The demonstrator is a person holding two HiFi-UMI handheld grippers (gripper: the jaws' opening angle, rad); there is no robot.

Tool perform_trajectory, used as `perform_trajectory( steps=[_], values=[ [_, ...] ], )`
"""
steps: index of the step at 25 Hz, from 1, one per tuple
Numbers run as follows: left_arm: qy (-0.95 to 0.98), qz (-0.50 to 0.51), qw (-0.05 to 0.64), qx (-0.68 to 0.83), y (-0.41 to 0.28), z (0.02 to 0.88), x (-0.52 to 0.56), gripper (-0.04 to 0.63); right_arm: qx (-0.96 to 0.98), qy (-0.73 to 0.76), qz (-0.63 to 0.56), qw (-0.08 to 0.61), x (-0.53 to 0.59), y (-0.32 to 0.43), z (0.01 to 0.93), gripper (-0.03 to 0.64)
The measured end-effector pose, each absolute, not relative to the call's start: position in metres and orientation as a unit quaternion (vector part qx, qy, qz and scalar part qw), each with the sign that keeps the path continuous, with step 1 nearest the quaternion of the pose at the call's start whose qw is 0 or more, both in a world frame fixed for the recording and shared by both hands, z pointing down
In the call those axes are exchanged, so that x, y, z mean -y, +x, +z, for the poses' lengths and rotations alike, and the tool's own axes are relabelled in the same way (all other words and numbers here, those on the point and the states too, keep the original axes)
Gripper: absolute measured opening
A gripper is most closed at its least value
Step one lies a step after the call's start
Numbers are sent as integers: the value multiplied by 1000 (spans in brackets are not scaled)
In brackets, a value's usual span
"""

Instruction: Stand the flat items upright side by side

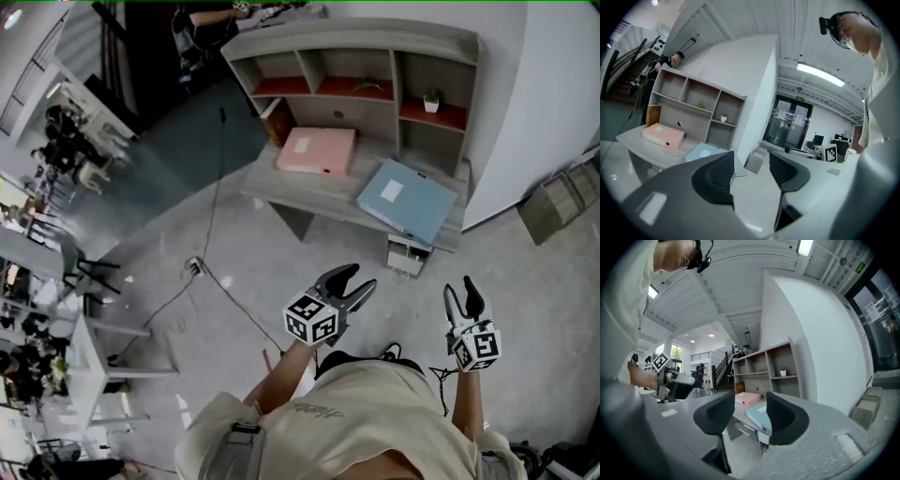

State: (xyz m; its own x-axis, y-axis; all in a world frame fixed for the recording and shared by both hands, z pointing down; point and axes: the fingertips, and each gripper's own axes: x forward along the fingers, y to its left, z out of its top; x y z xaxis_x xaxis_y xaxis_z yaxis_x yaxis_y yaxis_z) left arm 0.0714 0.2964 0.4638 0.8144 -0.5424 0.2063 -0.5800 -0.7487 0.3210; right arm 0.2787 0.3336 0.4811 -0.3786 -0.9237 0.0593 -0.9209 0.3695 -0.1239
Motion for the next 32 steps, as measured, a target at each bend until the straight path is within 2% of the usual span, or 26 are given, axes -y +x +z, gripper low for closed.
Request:
perform_trajectory(
  steps=[3, 8, 12, 19, 22, 25, 32],
  values=[
    [925, 35, 203, 320, 80, 462, -275, 252, -839, -538, -76, 1, -312, 286, 488, 206],
    [924, 69, 196, 320, 81, 470, -263, 241, -842, -533, -85, 4, -284, 294, 492, 206],
    [920, 83, 214, 318, 81, 488, -248, 241, -833, -543, -109, 0, -269, 295, 506, 206],
    [932, 59, 224, 279, 103, 492, -177, 239, -811, -575, -102, -24, -220, 309, 496, 206],
    [941, 60, 198, 267, 104, 485, -131, 204, -791, -604, -95, -17, -179, 318, 479, 206],
    [949, 73, 180, 249, 114, 485, -94, 215, -782, -619, -67, -29, -145, 325, 458, 206],
    [958, 83, 198, 190, 129, 502, -38, 212, -764, -642, -53, -42, -89, 327, 448, 207]
  ],
)
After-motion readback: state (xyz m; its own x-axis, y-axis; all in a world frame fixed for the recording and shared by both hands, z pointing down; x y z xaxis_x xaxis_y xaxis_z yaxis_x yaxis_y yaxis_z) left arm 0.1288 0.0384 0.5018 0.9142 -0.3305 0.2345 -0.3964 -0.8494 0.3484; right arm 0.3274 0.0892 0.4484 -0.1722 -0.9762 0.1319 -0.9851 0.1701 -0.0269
